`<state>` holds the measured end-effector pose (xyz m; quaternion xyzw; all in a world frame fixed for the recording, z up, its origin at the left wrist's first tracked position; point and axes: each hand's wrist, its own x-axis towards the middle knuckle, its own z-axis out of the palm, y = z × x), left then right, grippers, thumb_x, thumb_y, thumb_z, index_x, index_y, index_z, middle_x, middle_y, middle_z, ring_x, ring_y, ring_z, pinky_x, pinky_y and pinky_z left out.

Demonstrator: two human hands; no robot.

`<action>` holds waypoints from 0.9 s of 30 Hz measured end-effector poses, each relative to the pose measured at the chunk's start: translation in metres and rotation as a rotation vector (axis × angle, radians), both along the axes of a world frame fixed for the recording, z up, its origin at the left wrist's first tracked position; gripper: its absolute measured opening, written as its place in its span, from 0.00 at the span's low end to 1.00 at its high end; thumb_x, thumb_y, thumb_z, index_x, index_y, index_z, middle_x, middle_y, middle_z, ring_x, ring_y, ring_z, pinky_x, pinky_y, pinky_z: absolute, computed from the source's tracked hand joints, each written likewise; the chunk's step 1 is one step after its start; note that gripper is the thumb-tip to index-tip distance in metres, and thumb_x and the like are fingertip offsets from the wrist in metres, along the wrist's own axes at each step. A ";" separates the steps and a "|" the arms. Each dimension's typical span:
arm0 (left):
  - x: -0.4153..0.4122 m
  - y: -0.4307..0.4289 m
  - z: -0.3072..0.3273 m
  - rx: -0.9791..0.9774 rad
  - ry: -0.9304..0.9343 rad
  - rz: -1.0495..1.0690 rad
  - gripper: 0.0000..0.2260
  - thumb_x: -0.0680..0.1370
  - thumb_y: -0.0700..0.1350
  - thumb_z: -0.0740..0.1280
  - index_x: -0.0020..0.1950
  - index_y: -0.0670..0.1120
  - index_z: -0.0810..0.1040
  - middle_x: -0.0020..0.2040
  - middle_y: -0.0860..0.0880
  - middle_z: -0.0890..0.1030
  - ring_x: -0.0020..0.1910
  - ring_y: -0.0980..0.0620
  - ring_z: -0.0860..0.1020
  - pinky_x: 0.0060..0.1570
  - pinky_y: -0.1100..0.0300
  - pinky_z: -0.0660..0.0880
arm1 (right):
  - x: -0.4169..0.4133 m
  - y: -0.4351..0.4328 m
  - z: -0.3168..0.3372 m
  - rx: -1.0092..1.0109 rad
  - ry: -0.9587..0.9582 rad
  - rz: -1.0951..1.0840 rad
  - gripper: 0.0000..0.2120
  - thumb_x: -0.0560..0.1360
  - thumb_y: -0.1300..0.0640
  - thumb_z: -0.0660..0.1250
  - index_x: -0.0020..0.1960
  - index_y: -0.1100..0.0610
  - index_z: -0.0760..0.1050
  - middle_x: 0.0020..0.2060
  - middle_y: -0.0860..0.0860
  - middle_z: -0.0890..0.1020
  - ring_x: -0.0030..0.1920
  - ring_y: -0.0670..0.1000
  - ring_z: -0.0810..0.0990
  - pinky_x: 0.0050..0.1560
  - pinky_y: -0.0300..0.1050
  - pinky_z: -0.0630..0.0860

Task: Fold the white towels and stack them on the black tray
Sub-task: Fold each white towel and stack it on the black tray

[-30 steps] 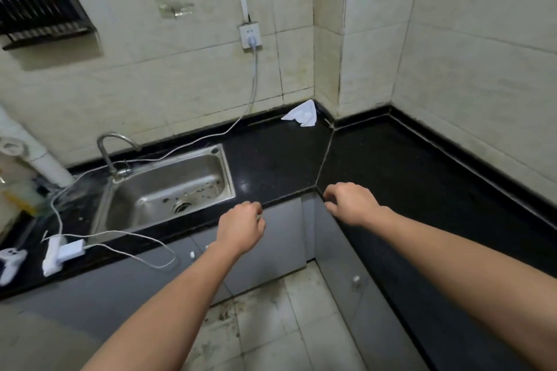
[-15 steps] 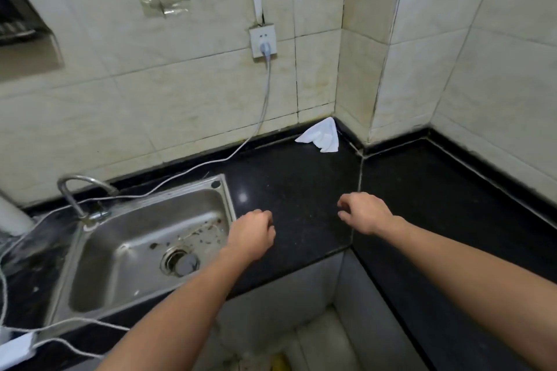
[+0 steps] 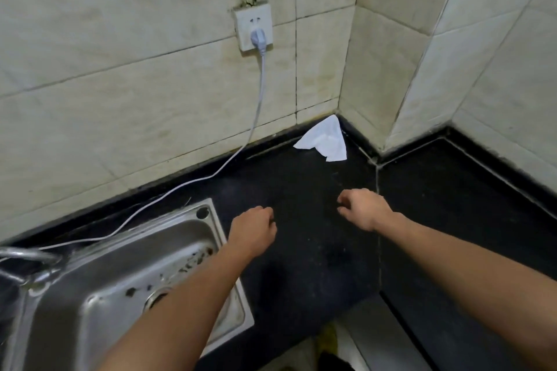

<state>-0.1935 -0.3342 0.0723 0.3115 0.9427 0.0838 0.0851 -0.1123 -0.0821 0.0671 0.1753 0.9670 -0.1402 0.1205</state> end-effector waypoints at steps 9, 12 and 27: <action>-0.079 0.030 -0.032 -0.070 -0.084 0.101 0.10 0.78 0.50 0.61 0.54 0.48 0.77 0.51 0.48 0.79 0.50 0.46 0.78 0.46 0.54 0.74 | -0.128 0.063 -0.064 -0.138 -0.033 -0.118 0.13 0.76 0.49 0.65 0.59 0.51 0.77 0.55 0.54 0.80 0.55 0.57 0.79 0.51 0.48 0.76; -0.101 0.044 -0.046 -0.095 -0.115 0.125 0.10 0.78 0.50 0.61 0.53 0.48 0.77 0.51 0.48 0.78 0.50 0.45 0.78 0.45 0.55 0.74 | -0.165 0.090 -0.090 -0.141 0.002 -0.188 0.13 0.76 0.50 0.64 0.58 0.53 0.77 0.56 0.55 0.80 0.56 0.59 0.78 0.50 0.48 0.74; -0.118 0.044 -0.090 -0.051 -0.224 0.213 0.08 0.78 0.49 0.62 0.50 0.47 0.77 0.48 0.48 0.79 0.46 0.46 0.78 0.42 0.54 0.75 | -0.228 0.108 -0.135 -0.155 0.190 -0.320 0.14 0.76 0.60 0.64 0.60 0.56 0.78 0.59 0.58 0.78 0.58 0.61 0.77 0.53 0.47 0.73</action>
